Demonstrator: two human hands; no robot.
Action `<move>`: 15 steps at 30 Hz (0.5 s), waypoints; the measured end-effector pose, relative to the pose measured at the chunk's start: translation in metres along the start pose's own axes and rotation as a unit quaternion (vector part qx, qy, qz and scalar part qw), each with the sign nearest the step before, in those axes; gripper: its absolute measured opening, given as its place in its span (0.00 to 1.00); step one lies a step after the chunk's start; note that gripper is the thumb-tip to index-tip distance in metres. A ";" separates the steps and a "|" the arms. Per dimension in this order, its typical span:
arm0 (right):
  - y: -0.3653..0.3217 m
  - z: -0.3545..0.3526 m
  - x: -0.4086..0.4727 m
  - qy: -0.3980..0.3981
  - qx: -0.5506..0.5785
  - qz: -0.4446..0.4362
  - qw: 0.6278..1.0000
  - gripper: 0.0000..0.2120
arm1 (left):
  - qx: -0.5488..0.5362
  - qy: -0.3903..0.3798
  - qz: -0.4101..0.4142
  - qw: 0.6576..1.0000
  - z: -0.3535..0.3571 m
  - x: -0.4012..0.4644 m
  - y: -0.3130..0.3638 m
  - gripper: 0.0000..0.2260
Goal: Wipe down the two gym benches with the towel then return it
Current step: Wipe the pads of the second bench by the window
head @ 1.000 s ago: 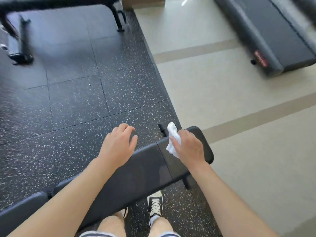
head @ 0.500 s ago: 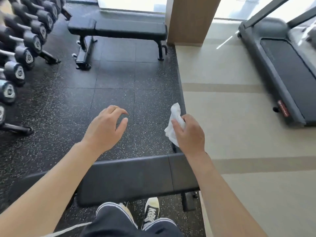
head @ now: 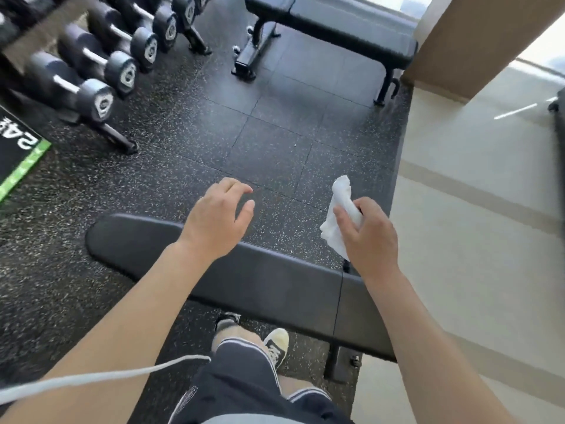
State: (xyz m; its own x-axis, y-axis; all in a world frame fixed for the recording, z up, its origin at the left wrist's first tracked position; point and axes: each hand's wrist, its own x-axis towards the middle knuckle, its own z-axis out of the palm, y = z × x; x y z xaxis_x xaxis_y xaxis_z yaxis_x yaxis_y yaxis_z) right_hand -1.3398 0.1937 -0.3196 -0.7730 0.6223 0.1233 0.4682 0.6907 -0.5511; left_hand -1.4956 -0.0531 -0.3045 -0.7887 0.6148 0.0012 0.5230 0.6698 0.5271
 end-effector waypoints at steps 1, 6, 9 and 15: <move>-0.006 0.008 -0.002 -0.011 -0.003 -0.010 1.000 0.13 | -0.005 0.003 -0.012 1.000 -0.001 -0.007 -0.010 0.15; -0.049 0.051 -0.005 -0.073 -0.020 -0.071 0.995 0.14 | -0.019 0.010 -0.062 0.998 -0.006 -0.047 -0.063 0.16; -0.083 0.074 -0.009 -0.106 -0.024 -0.105 0.989 0.13 | -0.028 0.035 -0.088 0.995 -0.015 -0.072 -0.099 0.15; -0.151 0.123 -0.030 -0.155 -0.039 -0.170 0.972 0.13 | -0.047 0.081 -0.142 0.985 -0.026 -0.122 -0.180 0.14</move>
State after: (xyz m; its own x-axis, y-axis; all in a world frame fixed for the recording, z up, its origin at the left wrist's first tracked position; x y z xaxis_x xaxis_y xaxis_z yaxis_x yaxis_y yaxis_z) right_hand -1.4399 0.0256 -0.3419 -0.9750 0.2205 0.0269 0.1844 0.8709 -0.4556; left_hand -1.5020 -0.2594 -0.3770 -0.9442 0.3283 -0.0264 0.2471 0.7590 0.6024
